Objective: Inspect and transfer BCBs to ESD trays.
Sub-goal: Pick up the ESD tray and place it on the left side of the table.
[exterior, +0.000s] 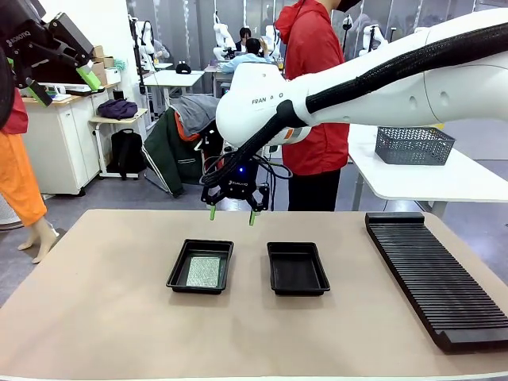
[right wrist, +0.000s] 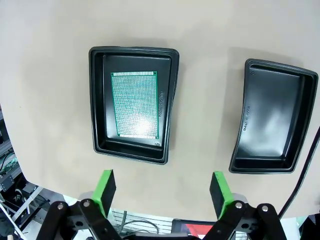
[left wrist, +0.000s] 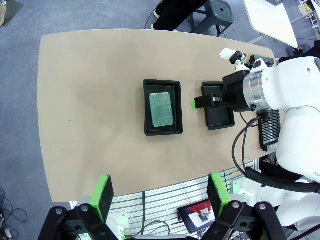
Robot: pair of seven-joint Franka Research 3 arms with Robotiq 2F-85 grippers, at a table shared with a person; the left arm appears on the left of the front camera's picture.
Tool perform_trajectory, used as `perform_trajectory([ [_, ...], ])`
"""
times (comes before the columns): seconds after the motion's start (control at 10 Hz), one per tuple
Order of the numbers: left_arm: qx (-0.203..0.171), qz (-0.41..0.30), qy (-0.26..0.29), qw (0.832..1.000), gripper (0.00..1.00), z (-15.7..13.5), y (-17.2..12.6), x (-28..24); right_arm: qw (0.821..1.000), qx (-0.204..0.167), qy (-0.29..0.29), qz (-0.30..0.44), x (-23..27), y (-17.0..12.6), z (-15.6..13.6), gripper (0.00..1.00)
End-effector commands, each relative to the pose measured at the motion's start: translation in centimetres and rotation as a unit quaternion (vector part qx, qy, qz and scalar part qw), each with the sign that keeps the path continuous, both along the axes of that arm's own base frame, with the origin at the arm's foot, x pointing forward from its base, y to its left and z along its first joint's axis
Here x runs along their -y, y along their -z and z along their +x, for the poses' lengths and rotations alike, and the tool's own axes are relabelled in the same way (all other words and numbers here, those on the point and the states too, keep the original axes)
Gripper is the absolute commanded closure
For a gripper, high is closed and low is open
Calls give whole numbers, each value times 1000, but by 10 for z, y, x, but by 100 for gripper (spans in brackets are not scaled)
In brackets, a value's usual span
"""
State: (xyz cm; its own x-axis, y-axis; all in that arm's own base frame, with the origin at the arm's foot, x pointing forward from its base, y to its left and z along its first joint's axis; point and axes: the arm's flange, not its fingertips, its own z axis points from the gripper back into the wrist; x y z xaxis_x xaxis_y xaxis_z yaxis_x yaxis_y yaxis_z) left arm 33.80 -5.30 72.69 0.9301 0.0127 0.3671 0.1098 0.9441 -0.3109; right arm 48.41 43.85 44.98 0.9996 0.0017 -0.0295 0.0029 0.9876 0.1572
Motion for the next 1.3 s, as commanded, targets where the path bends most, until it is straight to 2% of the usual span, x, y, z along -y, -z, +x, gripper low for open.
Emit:
perform_trajectory([
  [0.0, -1, 0, 0, 1000, 0, 0, 1, 0, 1000, -1, 1, 2, 0, -1, 0, 0],
  [0.9, 0, 0, 0, 1000, 0, 0, 0, 0, 1000, 0, 0, 0, 0, 0, 0, 0],
  [1.2, -21, 16, 4, 1000, 0, 14, 29, 14, 998, 22, 16, 60, 32, -10, -22, 0],
])
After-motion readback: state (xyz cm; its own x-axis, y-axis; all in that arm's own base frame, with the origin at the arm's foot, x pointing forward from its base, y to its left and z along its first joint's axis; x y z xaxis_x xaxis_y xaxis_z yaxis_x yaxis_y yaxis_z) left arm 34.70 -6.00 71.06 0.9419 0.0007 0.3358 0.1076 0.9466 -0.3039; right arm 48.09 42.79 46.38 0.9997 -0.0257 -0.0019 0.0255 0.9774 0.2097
